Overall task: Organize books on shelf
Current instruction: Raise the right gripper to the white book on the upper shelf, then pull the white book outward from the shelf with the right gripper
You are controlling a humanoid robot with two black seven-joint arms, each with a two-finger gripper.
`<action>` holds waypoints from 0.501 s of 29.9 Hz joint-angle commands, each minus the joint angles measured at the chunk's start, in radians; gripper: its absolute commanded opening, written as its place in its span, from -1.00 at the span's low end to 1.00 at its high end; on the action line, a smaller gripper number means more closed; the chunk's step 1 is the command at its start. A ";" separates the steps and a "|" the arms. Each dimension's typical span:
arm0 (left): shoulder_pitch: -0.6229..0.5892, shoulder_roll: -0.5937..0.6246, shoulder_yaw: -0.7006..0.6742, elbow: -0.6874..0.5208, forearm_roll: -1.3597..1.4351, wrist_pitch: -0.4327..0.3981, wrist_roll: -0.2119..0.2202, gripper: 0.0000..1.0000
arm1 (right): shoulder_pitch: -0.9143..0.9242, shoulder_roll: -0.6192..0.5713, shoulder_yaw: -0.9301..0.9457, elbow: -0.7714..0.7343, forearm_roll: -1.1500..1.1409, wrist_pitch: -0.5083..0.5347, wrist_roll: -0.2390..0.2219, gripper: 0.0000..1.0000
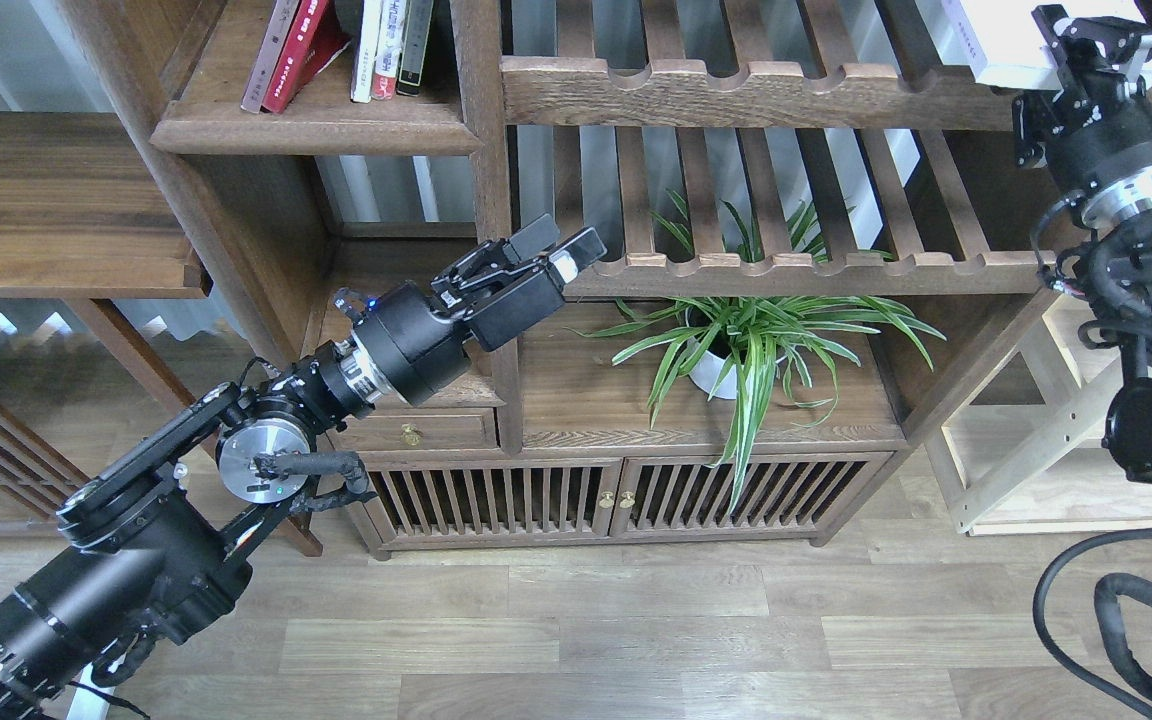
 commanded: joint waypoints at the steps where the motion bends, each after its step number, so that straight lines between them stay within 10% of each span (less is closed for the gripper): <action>1: 0.010 -0.007 -0.002 0.001 -0.023 0.000 -0.003 0.97 | -0.037 0.000 0.002 0.048 0.033 0.066 -0.001 -0.87; 15: 0.025 -0.085 0.020 -0.002 -0.238 0.000 -0.001 0.97 | -0.319 0.069 -0.018 0.186 0.042 0.523 0.001 -0.93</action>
